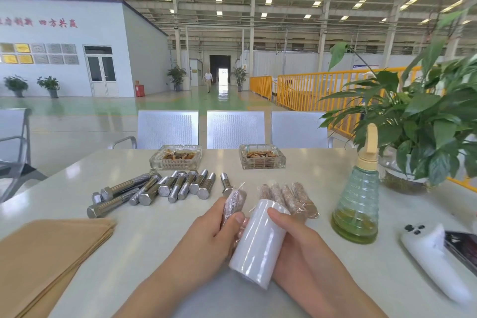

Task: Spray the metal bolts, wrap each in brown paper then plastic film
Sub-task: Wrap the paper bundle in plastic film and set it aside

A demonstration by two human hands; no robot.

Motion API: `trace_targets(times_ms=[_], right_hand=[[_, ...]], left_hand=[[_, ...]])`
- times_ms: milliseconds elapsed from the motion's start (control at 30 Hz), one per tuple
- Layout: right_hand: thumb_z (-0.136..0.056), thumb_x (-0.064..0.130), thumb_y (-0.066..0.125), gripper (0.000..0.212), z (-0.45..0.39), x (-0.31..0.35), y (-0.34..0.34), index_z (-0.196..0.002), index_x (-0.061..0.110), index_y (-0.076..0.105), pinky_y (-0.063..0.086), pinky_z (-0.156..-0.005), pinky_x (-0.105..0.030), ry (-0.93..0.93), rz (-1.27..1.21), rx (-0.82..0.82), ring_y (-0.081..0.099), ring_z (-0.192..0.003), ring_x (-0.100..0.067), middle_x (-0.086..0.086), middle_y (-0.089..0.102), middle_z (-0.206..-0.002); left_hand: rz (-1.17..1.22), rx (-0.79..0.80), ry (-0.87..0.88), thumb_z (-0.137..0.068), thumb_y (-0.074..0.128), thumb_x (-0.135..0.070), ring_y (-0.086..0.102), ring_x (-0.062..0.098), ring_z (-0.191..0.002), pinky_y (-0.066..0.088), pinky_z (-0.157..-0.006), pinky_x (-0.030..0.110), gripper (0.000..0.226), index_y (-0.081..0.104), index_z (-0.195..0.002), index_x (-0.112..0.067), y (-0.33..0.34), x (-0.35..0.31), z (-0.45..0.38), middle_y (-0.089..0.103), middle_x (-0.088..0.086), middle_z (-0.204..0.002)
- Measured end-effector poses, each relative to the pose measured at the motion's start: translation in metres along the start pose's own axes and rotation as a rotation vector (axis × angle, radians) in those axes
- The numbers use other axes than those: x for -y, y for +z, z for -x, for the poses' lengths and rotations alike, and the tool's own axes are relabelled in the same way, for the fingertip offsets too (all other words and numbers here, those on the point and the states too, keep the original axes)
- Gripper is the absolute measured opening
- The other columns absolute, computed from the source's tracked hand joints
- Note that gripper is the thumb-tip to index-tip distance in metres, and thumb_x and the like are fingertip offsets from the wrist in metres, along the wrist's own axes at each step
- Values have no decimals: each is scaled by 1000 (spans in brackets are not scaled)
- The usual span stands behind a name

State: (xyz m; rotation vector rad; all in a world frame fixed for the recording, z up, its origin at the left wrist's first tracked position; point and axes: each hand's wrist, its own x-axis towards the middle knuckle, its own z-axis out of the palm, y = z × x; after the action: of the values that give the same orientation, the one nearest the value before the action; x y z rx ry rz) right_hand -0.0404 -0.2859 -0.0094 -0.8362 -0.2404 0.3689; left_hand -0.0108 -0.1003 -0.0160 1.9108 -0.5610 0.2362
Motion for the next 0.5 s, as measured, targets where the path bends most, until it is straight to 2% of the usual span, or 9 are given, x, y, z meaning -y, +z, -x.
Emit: trace_targets(times_ms=[100, 167, 233, 300, 400, 433, 467, 500], right_hand=[[-93, 33, 74, 44, 2, -1, 1, -130, 8, 69, 40, -116, -55, -12, 52, 47, 58, -132, -36, -19, 65, -135], [-94, 33, 73, 45, 1, -4, -1, -131, 8, 68, 34, -119, -58, -2, 38, 55, 56, -134, -37, -20, 65, -136], [-83, 33, 84, 55, 0, -5, -1, -129, 7, 70, 36, -119, -56, -13, 29, 21, 55, -134, -39, -21, 62, -139], [-72, 33, 89, 62, -3, -6, 1, -127, 8, 72, 40, -115, -57, -25, 43, -47, 58, -131, -39, -22, 64, -137], [-63, 32, 93, 71, -1, -5, 2, -125, 6, 72, 58, -93, -51, 5, 51, -126, 65, -121, -41, -23, 69, -128], [-66, 33, 92, 69, 0, -6, 3, -126, 7, 71, 58, -93, -53, 3, 66, -116, 64, -123, -42, -24, 67, -130], [-70, 33, 90, 64, 2, -5, 6, -127, 8, 71, 54, -99, -57, -5, 81, -99, 62, -125, -42, -25, 65, -133], [-75, 33, 88, 58, 4, -5, 6, -125, 9, 72, 50, -105, -60, -23, 87, -88, 62, -126, -41, -24, 65, -134]], left_hand=[[151, 15, -21, -99, 54, -42, 56, 8, -68, 45, -66, 22, 16, 62, -98, -28, -2, -3, 0, 62, -9, -74], [153, -18, -32, -95, 54, -44, 53, 10, -65, 43, -65, 26, 17, 62, -95, -29, 1, -3, 0, 58, -11, -70], [130, -50, -42, -92, 52, -51, 55, 11, -69, 45, -72, 35, 26, 63, -101, -29, 4, -3, -1, 62, -7, -74], [143, -58, -70, -91, 48, -64, 62, 15, -78, 50, -81, 41, 43, 64, -108, -28, 3, -3, -2, 70, 2, -86], [169, -74, -109, -92, 40, -63, 68, 21, -97, 49, -98, 44, 46, 68, -109, -30, -1, -2, -4, 74, 0, -99], [187, -77, -131, -92, 41, -58, 69, 18, -99, 48, -99, 43, 41, 69, -107, -33, -2, -2, -5, 74, -3, -100], [199, -69, -149, -93, 43, -55, 69, 15, -93, 50, -94, 42, 37, 69, -106, -33, -4, 0, -5, 75, -2, -97], [209, -52, -160, -95, 46, -51, 66, 13, -81, 51, -82, 40, 31, 69, -103, -31, -6, -1, -5, 73, -1, -89]])
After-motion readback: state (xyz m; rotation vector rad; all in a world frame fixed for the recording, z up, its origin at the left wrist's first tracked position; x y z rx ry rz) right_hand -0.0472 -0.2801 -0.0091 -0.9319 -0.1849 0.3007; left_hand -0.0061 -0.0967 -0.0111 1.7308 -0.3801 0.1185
